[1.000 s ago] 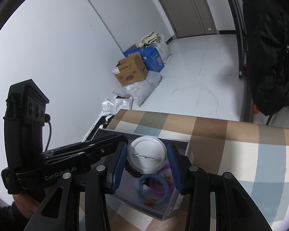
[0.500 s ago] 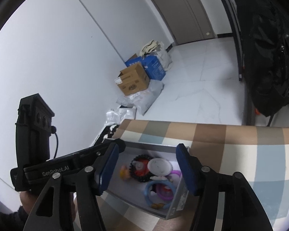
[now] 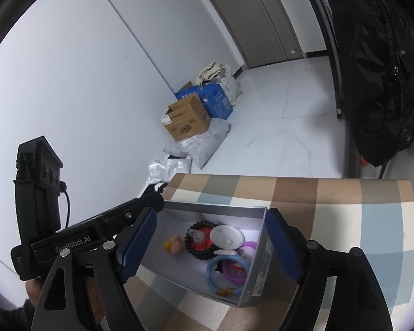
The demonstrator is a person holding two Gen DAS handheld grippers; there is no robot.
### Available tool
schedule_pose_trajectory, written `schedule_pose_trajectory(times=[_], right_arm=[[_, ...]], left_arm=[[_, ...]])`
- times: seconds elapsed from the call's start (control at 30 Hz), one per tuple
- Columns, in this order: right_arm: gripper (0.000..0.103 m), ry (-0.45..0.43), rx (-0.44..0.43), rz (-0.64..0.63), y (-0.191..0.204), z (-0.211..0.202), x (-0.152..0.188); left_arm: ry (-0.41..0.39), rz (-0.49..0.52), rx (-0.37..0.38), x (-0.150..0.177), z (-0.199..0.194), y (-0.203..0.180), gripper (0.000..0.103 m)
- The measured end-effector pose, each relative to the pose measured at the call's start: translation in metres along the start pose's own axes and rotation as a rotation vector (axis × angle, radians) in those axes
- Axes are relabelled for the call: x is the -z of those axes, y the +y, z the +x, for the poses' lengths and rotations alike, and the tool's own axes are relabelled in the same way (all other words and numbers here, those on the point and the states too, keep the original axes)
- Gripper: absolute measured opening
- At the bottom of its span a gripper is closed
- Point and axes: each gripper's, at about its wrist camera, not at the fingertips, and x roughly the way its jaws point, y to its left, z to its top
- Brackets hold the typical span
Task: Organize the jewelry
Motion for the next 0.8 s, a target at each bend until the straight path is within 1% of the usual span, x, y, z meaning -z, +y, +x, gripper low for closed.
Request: schedule_pose_trajectory(times=[0.07,0.13,0.3,0.4,0.43,0.53,0.6,0.7,0.8], right_arm=[[0.085,-0.009,0.005,-0.008,0.003,-0.003,0.001],[0.087,-0.02,0.014,-0.017,0.006,-0.007,0.003],[0.098,-0.074,0.019,-0.048,0.014,-0.022,0.009],[0.103,-0.102,0.019,-0.06,0.019,-0.031,0.014],[0.103,-0.108,0.017,-0.063,0.02,-0.033,0.016],[0.103,-0.135,0.015,-0.084,0.027,-0.041,0.023],[0.103,-0.16,0.02,-0.112,0.033,-0.048,0.028],[0.103,-0.194,0.036,-0.149,0.037,-0.058,0.037],[0.103,-0.209,0.05,-0.15,0.037,-0.069,0.047]], left_arm=[[-0.023,0.004,-0.022,0.001,-0.007,-0.001,0.081],[-0.059,0.016,-0.04,0.002,-0.015,-0.003,0.083],[-0.133,0.049,-0.078,0.009,-0.033,-0.006,0.085],[-0.163,0.054,-0.096,0.014,-0.042,-0.006,0.09],[-0.172,0.056,-0.097,0.016,-0.045,-0.006,0.091],[-0.229,0.076,-0.141,0.021,-0.056,-0.009,0.095],[-0.256,0.086,-0.146,0.025,-0.066,-0.01,0.099],[-0.285,0.088,-0.151,0.031,-0.075,-0.012,0.1],[-0.293,0.088,-0.161,0.038,-0.08,-0.015,0.1]])
